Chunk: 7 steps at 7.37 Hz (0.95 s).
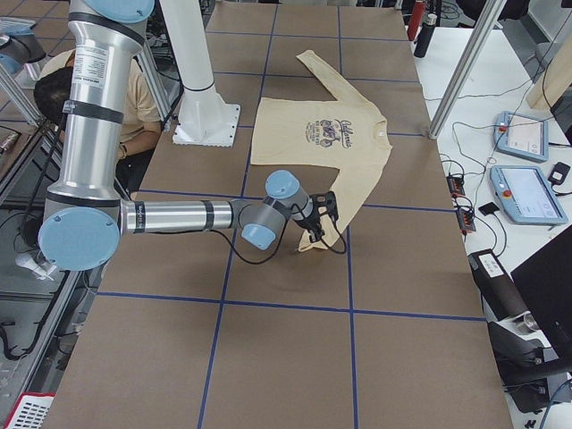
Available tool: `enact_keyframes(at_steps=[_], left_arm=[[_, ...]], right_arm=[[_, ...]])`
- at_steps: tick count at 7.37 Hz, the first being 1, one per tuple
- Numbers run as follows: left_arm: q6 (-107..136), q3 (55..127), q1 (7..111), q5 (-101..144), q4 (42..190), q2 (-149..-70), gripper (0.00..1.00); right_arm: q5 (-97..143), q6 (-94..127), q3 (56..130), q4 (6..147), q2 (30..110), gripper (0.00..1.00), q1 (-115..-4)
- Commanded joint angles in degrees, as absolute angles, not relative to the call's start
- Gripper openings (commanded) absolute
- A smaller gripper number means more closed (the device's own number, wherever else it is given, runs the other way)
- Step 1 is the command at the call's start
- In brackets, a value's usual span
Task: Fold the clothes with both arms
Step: 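Grasp the sleeve cuff nearest the right gripper with the right gripper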
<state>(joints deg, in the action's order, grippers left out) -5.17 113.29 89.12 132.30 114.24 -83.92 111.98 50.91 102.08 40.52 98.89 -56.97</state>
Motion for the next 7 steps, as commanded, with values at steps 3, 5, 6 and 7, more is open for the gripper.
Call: enact_keyframes(at_steps=[3, 5, 6, 7], left_arm=[[-5.01, 113.29, 89.12, 132.36, 114.08, -83.94, 1.00], [-5.01, 113.20, 89.12, 132.36, 114.08, -83.94, 1.00], [-4.92, 113.20, 89.12, 132.28, 114.00, -83.94, 1.00], [-5.01, 113.12, 89.12, 132.28, 113.99, -83.85, 1.00]], right_arm=[[105.16, 61.93, 111.36, 74.77, 71.21, 0.00, -53.83], [94.35, 69.91, 103.94, 90.49, 50.81, 0.00, -46.08], [90.83, 72.57, 98.49, 90.44, 44.71, 0.00, -43.71], [85.92, 73.38, 92.43, 90.44, 38.91, 0.00, -40.72]])
